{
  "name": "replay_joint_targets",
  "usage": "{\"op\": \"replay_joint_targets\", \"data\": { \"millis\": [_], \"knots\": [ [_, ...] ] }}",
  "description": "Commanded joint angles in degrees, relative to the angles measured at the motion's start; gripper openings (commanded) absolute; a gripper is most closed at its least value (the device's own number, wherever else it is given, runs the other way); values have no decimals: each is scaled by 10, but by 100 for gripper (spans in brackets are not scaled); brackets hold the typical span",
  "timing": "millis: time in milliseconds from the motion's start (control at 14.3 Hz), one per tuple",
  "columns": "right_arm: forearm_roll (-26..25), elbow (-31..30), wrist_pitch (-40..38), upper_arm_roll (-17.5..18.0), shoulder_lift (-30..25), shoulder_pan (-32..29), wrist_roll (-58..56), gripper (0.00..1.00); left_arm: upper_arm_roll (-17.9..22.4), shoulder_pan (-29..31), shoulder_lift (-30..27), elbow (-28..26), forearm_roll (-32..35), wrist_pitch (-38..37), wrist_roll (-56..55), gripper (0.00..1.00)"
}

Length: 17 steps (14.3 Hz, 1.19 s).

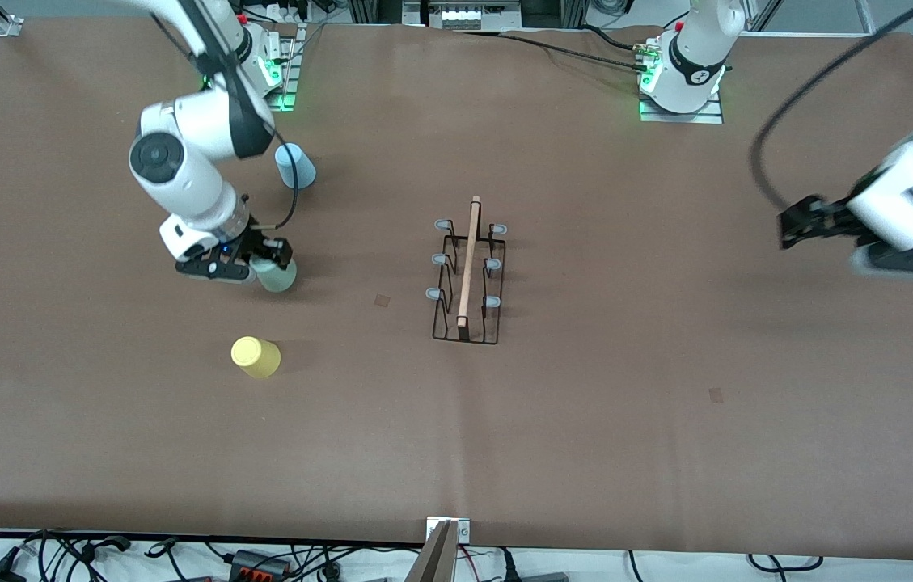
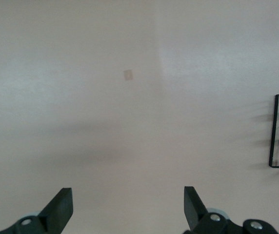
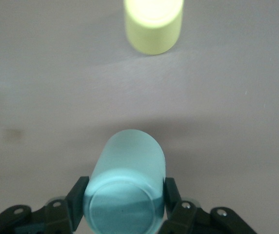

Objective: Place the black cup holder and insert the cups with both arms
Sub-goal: 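Carry the teal cup with the right gripper onto a rack peg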

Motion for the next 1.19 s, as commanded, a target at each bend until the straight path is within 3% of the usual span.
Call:
{"op": "replay_joint_targets", "data": {
  "millis": [0,140,279,419,629,1118],
  "knots": [
    [-1,29,-85,66,-51,6,134,19,39,-15,-79,-101,-14,77,18,100],
    [4,87,-131,119,-46,9,240,18,40,-15,-93,-119,-13,89,8,100],
    [6,112,-127,142,-35,28,322,19,37,-10,-89,-101,-13,46,11,100],
    [5,138,-123,148,-7,64,393,19,33,-10,-75,-63,-12,-7,12,100],
    [4,185,-113,148,42,107,465,19,31,-10,-74,-59,-14,-9,13,100],
    [-5,204,-43,148,93,122,476,22,31,-11,-67,-55,-19,-7,14,100]
  ]
}}
